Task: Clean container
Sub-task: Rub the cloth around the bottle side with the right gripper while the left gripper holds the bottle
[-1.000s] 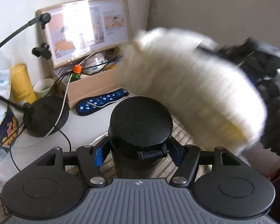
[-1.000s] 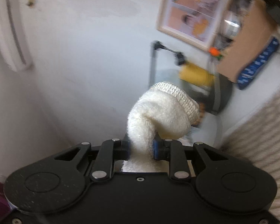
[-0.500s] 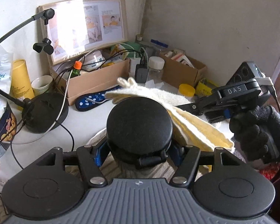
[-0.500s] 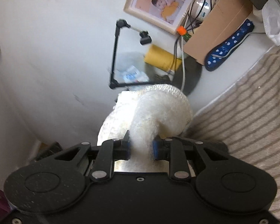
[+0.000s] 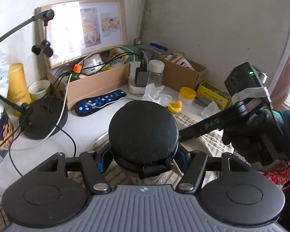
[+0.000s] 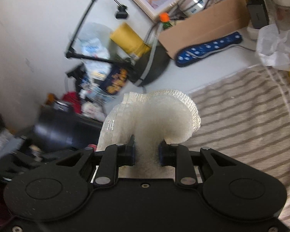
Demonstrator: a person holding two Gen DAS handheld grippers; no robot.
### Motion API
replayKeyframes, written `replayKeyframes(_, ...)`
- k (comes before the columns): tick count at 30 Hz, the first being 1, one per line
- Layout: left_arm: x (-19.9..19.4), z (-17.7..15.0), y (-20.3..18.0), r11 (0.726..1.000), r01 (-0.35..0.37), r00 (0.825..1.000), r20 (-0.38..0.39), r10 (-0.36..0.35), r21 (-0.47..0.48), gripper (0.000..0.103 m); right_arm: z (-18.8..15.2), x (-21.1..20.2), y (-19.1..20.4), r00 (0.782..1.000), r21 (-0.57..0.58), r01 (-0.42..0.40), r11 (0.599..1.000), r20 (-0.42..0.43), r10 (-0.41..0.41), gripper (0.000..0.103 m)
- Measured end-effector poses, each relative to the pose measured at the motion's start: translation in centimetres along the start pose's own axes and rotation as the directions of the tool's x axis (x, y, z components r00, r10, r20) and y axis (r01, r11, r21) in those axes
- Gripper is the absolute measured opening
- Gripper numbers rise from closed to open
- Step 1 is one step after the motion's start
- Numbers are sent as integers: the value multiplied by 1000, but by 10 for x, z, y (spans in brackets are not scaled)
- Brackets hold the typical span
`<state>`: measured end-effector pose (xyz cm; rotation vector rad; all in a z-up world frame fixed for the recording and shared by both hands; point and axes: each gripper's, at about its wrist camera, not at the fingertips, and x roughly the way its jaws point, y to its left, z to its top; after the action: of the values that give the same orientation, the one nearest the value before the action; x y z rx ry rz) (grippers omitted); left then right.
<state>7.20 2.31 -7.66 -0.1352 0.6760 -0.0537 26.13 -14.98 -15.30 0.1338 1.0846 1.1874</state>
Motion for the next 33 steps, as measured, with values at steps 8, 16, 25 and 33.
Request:
replayKeyframes(8, 4, 2, -2, 999, 15, 1000, 9, -16, 35, 64, -4, 22, -4, 956, -205, 268, 941, -63, -286, 21)
replayKeyframes(16, 5, 4, 0, 1000, 17, 1000, 3, -18, 26, 64, 4, 22, -5, 943, -266, 317, 910, -19, -333, 21)
replayKeyframes(25, 6, 4, -1, 999, 13, 1000, -5, -13, 32, 64, -2, 3, -63, 983, 376, -177, 910, 119, 141, 21)
replayKeyframes(33, 6, 3, -3, 999, 11, 1000, -5, -10, 39, 64, -10, -17, -45, 932, 439, -356, 825, 236, 276, 21)
